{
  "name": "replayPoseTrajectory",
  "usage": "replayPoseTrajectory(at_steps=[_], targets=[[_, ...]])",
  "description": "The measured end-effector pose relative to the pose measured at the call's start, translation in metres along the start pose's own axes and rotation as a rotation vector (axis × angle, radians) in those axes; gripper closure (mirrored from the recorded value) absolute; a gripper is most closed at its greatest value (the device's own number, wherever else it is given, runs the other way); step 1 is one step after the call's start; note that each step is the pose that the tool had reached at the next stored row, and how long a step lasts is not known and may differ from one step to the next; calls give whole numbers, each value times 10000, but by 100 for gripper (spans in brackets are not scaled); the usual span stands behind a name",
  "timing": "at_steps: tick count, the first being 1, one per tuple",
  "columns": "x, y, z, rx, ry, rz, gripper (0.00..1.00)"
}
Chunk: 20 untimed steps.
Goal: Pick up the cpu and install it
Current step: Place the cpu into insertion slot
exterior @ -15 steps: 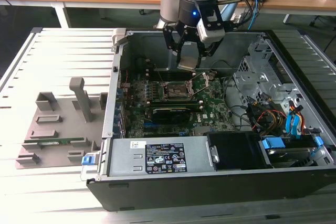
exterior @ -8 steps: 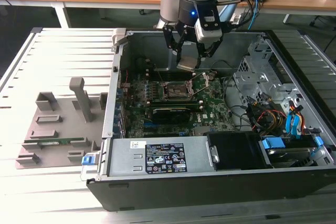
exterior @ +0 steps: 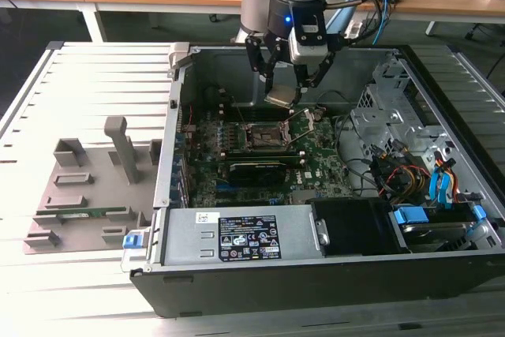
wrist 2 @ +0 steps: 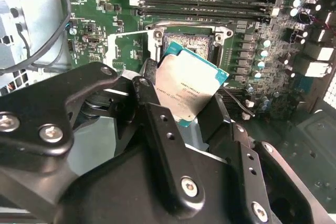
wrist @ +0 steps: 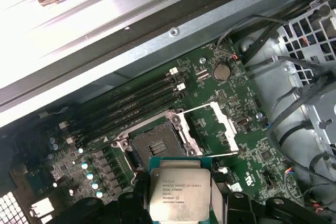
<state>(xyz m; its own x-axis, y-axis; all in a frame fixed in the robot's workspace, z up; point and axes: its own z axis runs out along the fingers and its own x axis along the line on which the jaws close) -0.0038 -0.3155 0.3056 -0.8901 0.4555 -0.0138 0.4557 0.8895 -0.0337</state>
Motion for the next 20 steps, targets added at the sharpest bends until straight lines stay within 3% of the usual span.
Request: replayPoseTrajectory(at_steps=[20], targets=[[0, 0, 0, 55, 57, 2108, 45]])
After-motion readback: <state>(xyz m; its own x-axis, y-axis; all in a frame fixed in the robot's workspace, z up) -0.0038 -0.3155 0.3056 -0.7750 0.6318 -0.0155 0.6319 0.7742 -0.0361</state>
